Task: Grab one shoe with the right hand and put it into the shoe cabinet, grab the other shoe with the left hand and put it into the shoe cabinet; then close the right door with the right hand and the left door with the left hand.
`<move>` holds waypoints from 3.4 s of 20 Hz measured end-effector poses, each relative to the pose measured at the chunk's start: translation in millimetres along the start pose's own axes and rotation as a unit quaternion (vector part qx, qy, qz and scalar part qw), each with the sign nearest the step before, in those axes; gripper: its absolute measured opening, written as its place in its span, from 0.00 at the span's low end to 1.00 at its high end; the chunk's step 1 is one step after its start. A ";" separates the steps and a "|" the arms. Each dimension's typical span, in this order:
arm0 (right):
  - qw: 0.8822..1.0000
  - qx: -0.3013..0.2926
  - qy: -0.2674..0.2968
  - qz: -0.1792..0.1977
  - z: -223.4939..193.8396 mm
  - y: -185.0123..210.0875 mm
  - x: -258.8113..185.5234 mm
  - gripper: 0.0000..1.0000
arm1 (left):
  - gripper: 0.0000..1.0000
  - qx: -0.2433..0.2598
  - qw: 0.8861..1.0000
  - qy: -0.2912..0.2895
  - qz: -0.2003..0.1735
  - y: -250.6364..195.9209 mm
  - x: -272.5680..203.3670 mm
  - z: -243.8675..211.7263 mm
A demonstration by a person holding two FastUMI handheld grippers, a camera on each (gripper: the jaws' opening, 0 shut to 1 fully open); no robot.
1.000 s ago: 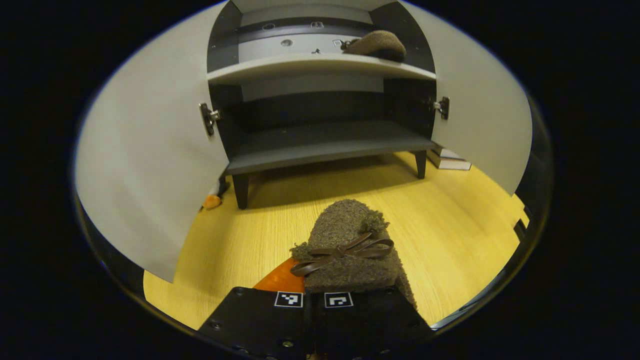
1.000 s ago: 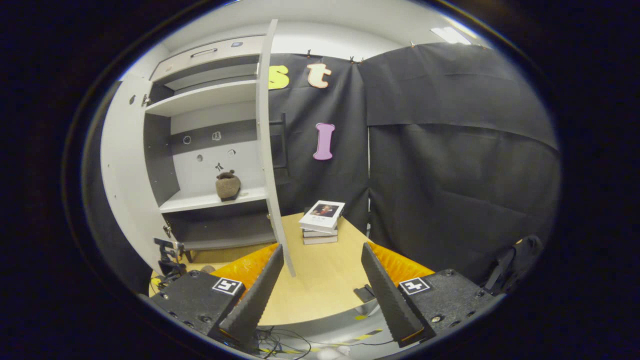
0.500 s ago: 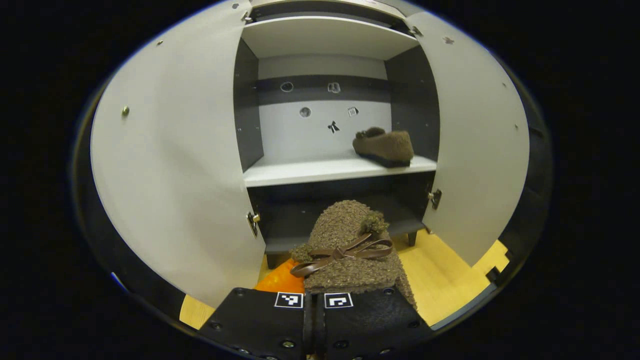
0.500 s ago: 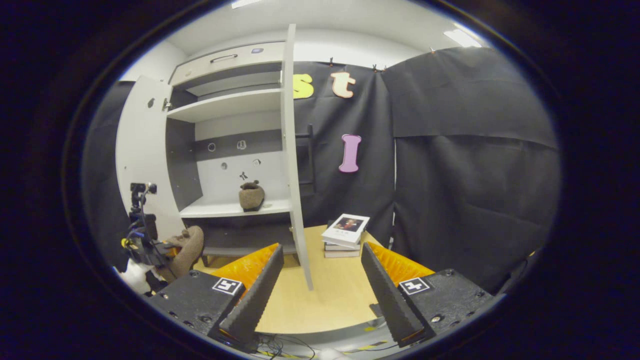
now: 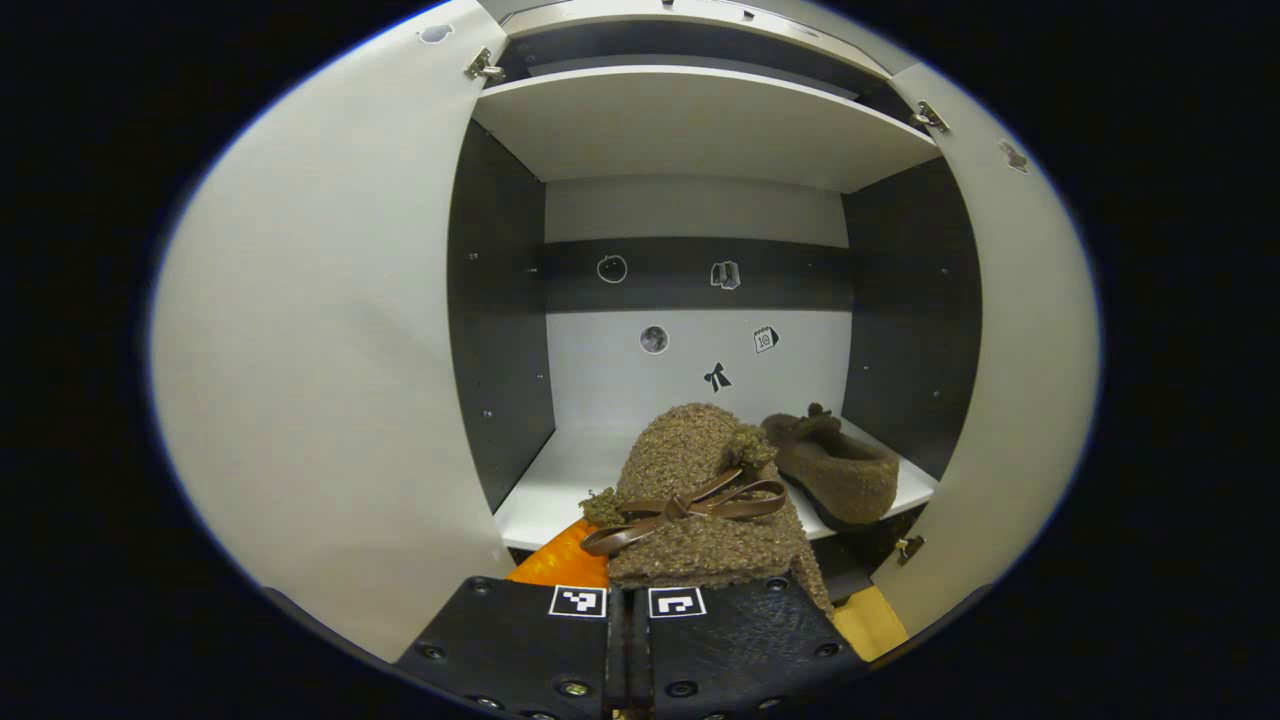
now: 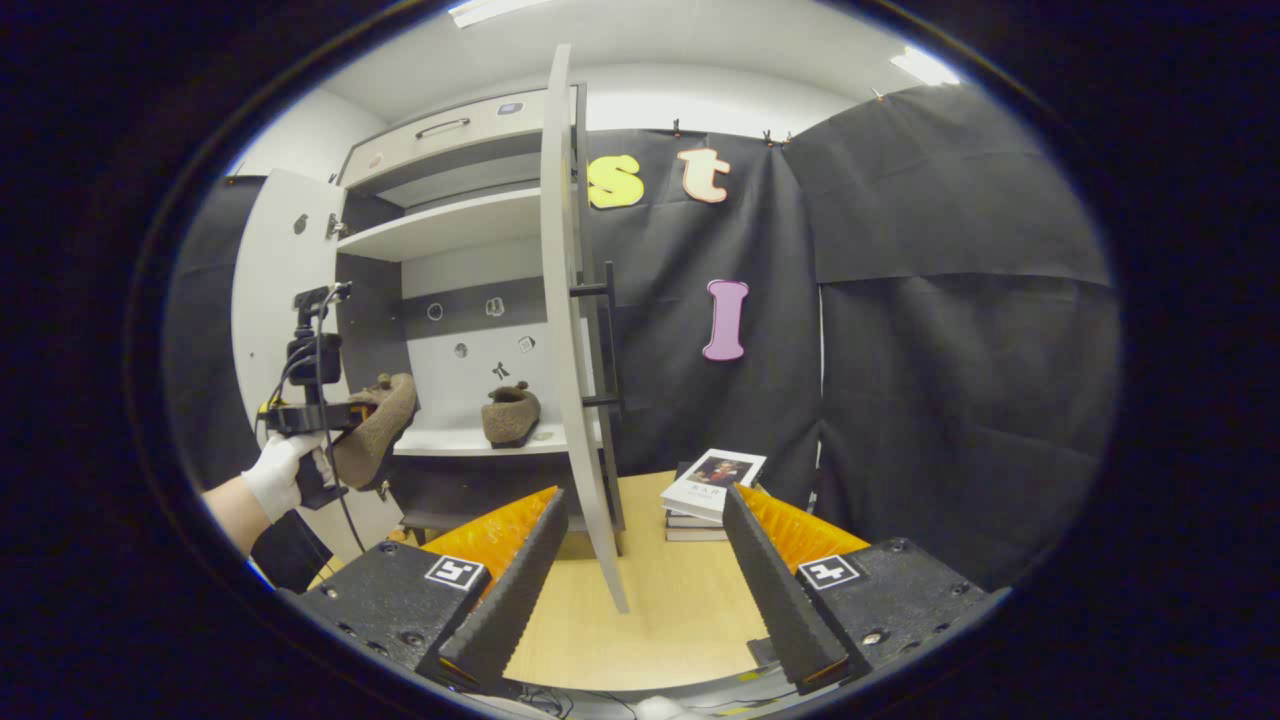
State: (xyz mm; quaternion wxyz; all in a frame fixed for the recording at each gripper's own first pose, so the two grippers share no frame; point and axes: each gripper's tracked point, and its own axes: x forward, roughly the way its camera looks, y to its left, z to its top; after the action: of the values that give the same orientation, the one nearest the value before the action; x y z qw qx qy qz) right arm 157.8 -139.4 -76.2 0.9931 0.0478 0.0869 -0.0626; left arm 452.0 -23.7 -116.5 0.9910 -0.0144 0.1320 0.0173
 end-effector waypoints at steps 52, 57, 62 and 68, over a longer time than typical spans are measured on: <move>1.000 -0.004 -0.018 0.017 18.6 76.8 -22.6 0.99 | 0.96 0.041 0.991 -0.077 -0.106 -18.6 -139.5 82.8; 0.999 -0.011 -0.025 0.019 19.2 95.8 -33.9 0.99 | 0.96 0.048 0.985 -0.120 -0.111 -4.0 -219.3 89.8; 0.999 -0.014 -0.030 0.024 17.3 116.6 -47.7 0.99 | 0.96 0.046 0.985 -0.132 -0.104 21.6 -277.2 70.9; 0.998 -0.039 -0.034 0.028 13.6 139.3 -65.3 0.99 | 0.96 0.008 0.991 -0.108 -0.084 60.9 -328.0 25.9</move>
State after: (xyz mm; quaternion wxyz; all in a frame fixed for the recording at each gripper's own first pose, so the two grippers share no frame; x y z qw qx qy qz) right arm 114.8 4.3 -39.5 0.9980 0.0097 0.0539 -0.0330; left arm 140.2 28.0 -7.0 0.9975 -0.0155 0.0224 -0.0658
